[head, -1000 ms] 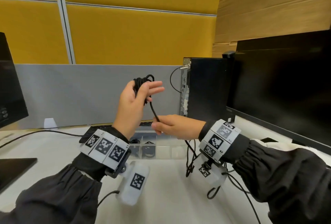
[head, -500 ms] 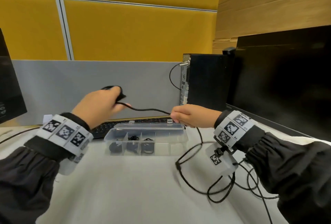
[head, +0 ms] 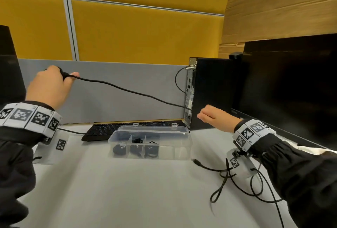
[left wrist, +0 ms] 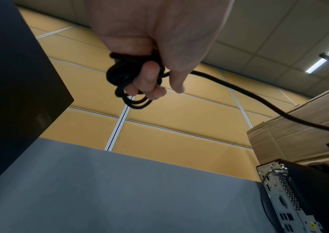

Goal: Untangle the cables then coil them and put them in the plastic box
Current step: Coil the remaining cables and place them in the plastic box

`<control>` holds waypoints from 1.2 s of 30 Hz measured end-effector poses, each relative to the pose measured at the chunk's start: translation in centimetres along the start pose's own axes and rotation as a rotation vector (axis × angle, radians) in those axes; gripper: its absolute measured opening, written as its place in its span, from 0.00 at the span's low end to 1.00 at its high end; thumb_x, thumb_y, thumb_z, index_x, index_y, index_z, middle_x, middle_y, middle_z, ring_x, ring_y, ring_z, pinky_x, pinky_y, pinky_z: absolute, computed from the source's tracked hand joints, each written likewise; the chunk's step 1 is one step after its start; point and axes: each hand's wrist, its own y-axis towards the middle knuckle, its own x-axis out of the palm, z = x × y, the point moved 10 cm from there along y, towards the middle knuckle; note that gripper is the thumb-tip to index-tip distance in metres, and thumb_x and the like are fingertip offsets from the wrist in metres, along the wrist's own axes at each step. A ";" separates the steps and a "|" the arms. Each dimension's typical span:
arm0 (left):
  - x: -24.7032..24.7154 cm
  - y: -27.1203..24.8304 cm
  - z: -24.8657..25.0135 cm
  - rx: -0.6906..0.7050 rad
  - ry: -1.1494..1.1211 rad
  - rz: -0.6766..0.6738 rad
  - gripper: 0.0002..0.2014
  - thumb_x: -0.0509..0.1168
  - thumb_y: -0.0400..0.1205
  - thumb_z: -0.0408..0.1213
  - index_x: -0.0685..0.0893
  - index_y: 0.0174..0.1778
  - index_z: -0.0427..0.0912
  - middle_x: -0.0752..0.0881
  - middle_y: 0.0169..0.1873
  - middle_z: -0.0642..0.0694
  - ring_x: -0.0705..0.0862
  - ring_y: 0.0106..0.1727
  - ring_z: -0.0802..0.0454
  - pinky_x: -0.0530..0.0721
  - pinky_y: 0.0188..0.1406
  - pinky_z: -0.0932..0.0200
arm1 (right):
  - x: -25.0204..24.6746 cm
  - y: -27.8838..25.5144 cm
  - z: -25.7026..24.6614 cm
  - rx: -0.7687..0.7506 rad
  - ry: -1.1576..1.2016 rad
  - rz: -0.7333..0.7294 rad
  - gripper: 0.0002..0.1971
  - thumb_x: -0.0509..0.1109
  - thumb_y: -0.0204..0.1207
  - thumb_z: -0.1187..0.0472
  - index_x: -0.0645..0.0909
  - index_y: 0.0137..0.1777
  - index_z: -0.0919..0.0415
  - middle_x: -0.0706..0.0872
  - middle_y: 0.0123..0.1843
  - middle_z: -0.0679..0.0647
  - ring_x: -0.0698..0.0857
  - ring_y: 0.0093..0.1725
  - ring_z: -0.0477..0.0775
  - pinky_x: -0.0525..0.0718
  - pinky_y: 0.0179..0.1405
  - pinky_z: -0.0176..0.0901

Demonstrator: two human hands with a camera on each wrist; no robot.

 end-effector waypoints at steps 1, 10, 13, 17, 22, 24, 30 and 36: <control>0.0 0.0 -0.3 -0.012 -0.002 -0.004 0.25 0.57 0.83 0.53 0.74 0.41 0.29 0.75 0.28 0.33 0.75 0.32 0.36 0.71 0.29 0.47 | -0.6 0.0 -0.3 -0.037 -0.020 0.062 0.15 0.55 0.84 0.53 0.69 0.34 0.50 0.69 0.37 0.47 0.71 0.42 0.49 0.72 0.50 0.46; 3.2 0.0 -3.5 -0.099 0.010 -0.172 0.27 0.55 0.85 0.50 0.77 0.32 0.28 0.79 0.27 0.32 0.78 0.32 0.35 0.79 0.37 0.44 | -2.6 -1.5 -3.4 -0.194 -0.499 0.351 0.27 0.73 0.66 0.78 0.77 0.65 0.64 0.79 0.63 0.63 0.78 0.59 0.63 0.79 0.41 0.39; 3.3 0.4 -5.4 -0.142 -0.001 -0.161 0.28 0.55 0.85 0.50 0.78 0.30 0.27 0.79 0.25 0.33 0.77 0.29 0.36 0.74 0.34 0.47 | -3.0 -1.4 -2.8 -0.049 -0.453 0.224 0.18 0.61 0.83 0.63 0.68 0.71 0.58 0.82 0.58 0.57 0.82 0.53 0.55 0.79 0.45 0.38; 4.4 -0.3 -7.2 -0.216 0.031 -0.255 0.29 0.55 0.85 0.49 0.80 0.31 0.25 0.80 0.26 0.32 0.78 0.30 0.36 0.75 0.36 0.47 | -2.5 -2.3 -3.0 -0.051 -0.445 0.134 0.17 0.56 0.85 0.59 0.70 0.73 0.58 0.83 0.60 0.57 0.84 0.57 0.55 0.81 0.56 0.39; 6.7 -4.2 -0.2 -0.127 -0.234 -0.443 0.26 0.58 0.84 0.48 0.79 0.24 0.36 0.83 0.23 0.40 0.78 0.30 0.44 0.73 0.37 0.54 | -3.9 -2.6 -1.9 -0.011 -0.170 0.379 0.15 0.54 0.85 0.56 0.76 0.61 0.62 0.85 0.41 0.56 0.84 0.36 0.51 0.83 0.40 0.41; 7.6 -7.0 4.9 -0.025 -0.418 -0.527 0.25 0.59 0.84 0.48 0.79 0.23 0.38 0.82 0.18 0.49 0.78 0.28 0.50 0.75 0.34 0.58 | -3.5 -2.4 -2.7 -0.024 0.077 0.418 0.13 0.53 0.85 0.56 0.78 0.51 0.61 0.82 0.33 0.54 0.79 0.28 0.47 0.81 0.34 0.38; 9.0 -11.4 16.0 0.183 -0.872 -0.750 0.23 0.57 0.84 0.49 0.80 0.29 0.38 0.73 0.23 0.44 0.69 0.21 0.57 0.72 0.29 0.69 | 0.2 -1.9 -7.8 -0.168 0.717 0.142 0.17 0.52 0.87 0.60 0.76 0.39 0.64 0.79 0.22 0.59 0.72 0.15 0.48 0.70 0.14 0.32; 12.5 -14.2 19.2 -0.008 -1.151 -1.012 0.25 0.55 0.84 0.50 0.83 0.32 0.34 0.69 0.19 0.44 0.67 0.17 0.56 0.72 0.28 0.65 | 4.6 -3.3 -11.5 -0.242 1.087 -0.189 0.19 0.48 0.87 0.59 0.73 0.37 0.61 0.77 0.15 0.48 0.68 0.11 0.44 0.57 0.14 0.42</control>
